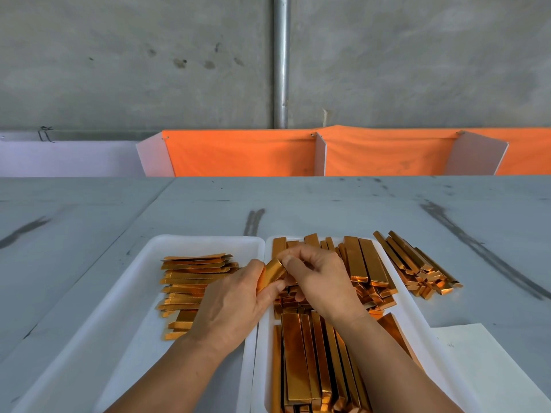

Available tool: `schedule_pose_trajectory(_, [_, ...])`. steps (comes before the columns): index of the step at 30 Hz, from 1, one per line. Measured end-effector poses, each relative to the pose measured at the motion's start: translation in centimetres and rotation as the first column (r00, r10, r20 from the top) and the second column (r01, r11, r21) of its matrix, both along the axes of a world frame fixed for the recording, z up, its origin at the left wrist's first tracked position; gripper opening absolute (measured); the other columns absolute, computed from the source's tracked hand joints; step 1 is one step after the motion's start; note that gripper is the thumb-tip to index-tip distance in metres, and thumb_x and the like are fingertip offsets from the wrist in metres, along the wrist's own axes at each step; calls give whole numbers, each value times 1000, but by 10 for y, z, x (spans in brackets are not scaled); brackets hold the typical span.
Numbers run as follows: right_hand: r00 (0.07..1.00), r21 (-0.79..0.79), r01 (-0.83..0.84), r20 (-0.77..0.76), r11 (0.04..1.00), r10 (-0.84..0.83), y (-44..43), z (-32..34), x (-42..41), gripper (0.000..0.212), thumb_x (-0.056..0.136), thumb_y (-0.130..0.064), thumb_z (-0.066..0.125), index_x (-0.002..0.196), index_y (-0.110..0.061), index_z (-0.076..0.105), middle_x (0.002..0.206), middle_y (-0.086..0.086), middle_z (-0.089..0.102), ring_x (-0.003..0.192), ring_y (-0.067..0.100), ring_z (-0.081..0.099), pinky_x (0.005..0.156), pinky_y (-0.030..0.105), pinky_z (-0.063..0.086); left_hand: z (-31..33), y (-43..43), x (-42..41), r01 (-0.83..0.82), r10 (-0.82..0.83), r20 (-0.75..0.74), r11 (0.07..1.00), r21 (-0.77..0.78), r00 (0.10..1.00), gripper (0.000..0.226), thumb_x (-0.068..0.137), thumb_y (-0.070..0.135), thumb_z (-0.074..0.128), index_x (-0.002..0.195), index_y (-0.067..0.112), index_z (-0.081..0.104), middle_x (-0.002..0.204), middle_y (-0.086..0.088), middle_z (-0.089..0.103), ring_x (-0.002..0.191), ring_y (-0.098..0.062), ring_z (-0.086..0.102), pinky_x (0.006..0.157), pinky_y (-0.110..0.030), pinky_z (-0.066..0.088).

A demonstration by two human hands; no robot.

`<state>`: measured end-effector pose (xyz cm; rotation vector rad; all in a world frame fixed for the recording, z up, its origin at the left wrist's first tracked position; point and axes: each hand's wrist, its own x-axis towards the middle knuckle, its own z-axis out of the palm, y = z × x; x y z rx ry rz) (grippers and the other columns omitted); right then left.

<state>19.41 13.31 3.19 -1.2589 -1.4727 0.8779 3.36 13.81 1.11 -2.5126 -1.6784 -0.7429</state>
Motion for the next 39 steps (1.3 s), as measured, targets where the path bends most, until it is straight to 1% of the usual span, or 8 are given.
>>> schedule_pose_trajectory(3, [998,-30,-18,-64,999,16,-1,0,-1,17,98,-27,60,99,-23,76,79,-3,74,64,6,67,51,17,49,-1,1,0,-7,8,49,1000,-11,999,38,83,70,25,97,35,32,67,16,41,53,0,45,43,-12,28])
schedule_pose_trajectory(6, [990,-57,-55,-132,997,47,-1,-2,-4,16,97,-23,62,104,-20,76,86,-1,75,60,2,64,50,18,48,-1,0,0,-11,11,77,1000,2,997,41,82,70,21,97,34,33,66,15,43,53,-1,47,42,-12,29])
schedule_pose_trajectory(10, [988,-56,-52,-148,997,43,-1,-3,-7,14,95,-21,65,105,-24,75,89,2,73,56,-1,61,50,18,47,-2,1,0,-30,28,92,999,22,995,46,78,74,14,93,34,32,63,13,42,49,-1,44,40,-14,29])
schedule_pose_trajectory(15, [974,-29,-52,-222,998,45,-3,-3,-9,22,95,-18,65,105,-35,73,86,-5,73,53,-4,59,51,12,46,-3,3,1,-37,34,141,999,20,989,49,77,75,14,92,33,34,61,12,43,48,-2,45,40,-13,27])
schedule_pose_trajectory(21, [953,-97,-133,-286,986,101,-5,-2,-9,25,95,-17,65,116,-29,72,96,11,73,46,3,52,47,17,45,-5,4,0,-60,59,138,998,1,989,49,82,68,21,100,28,41,64,12,44,52,-3,47,42,-14,28])
schedule_pose_trajectory(26, [951,-99,-95,-302,990,61,-3,-3,-11,22,94,-17,66,108,-32,73,97,10,73,46,4,51,46,18,46,-2,3,2,-47,46,145,999,3,988,51,85,65,24,114,28,42,64,12,43,52,-3,47,42,-14,29])
schedule_pose_trajectory(33, [948,-87,-73,-314,994,42,-2,-5,-12,22,93,-19,67,112,-26,75,96,3,75,47,8,53,46,18,47,1,2,3,-33,31,195,999,6,980,53,82,67,22,111,27,43,64,10,45,53,-5,48,44,-15,27])
schedule_pose_trajectory(39, [935,-107,-136,-343,985,92,-2,-7,-12,20,95,-21,64,110,-28,75,96,16,72,44,11,50,49,21,50,-1,2,2,-41,38,171,999,18,984,60,79,70,15,110,26,42,65,10,45,54,-5,48,45,-14,28])
